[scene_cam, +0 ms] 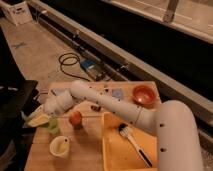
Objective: Place pepper in plastic cup
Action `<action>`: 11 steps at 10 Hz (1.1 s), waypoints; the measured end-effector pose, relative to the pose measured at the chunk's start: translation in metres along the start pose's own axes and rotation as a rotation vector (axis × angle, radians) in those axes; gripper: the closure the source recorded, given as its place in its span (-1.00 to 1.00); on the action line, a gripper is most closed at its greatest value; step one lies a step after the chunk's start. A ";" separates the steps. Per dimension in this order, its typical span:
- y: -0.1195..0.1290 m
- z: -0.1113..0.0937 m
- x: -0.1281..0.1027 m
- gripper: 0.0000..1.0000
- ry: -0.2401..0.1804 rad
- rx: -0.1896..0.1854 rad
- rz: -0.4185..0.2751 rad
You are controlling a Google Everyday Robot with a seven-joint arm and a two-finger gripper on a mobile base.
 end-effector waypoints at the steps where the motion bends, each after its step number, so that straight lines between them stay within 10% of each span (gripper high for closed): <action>1: -0.002 -0.002 0.001 0.84 -0.005 0.019 0.000; 5: -0.008 -0.010 -0.002 0.84 -0.054 0.131 -0.038; 11: -0.019 -0.006 0.006 0.84 -0.082 0.173 -0.037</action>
